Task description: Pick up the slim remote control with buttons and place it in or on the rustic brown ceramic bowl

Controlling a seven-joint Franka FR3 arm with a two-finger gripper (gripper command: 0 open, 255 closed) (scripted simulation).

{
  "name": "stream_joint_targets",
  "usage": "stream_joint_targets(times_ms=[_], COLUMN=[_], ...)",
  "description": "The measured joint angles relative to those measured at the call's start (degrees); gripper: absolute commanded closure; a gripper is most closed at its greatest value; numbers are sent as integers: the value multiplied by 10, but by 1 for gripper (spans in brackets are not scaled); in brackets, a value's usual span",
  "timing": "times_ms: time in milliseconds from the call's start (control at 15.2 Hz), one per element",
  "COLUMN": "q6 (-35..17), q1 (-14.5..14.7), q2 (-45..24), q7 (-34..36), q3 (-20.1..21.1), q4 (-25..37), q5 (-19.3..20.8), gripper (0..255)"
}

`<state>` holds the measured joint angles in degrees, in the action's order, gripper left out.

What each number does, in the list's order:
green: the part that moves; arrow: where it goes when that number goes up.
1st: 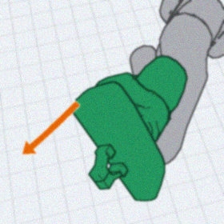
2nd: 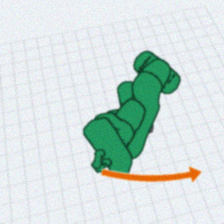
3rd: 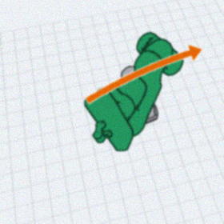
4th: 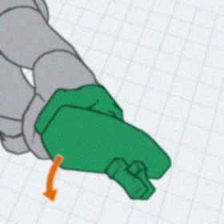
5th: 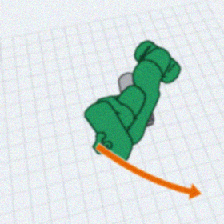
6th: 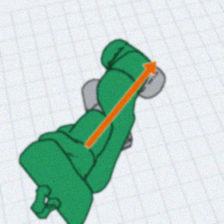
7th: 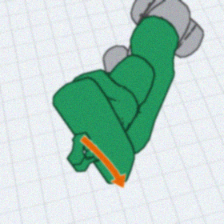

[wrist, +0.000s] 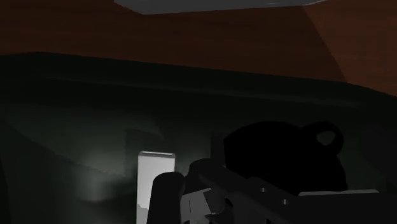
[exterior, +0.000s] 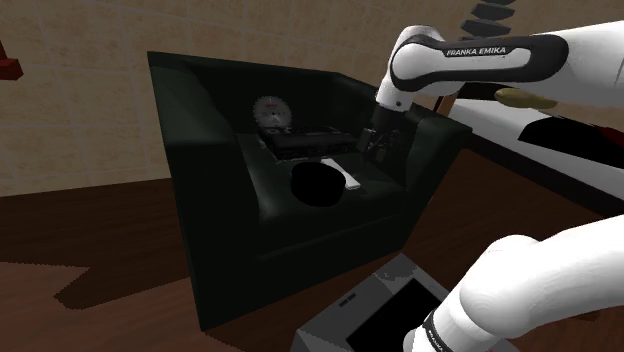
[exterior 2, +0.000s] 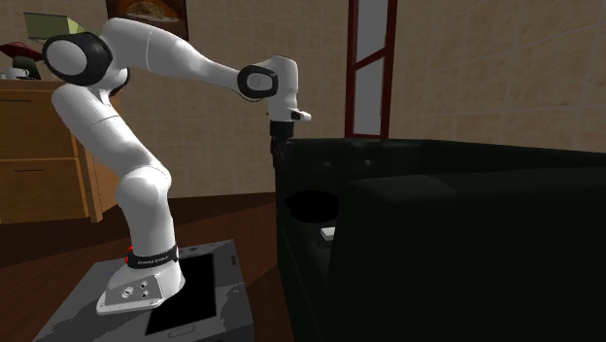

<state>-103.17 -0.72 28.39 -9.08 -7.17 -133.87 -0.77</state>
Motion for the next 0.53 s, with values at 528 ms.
stream_joint_targets(times_ms=[528], q6=[-109], q1=[-10], q2=[-154], q7=[-44], q3=[-32], q4=[55], q5=[9], gripper=[0])
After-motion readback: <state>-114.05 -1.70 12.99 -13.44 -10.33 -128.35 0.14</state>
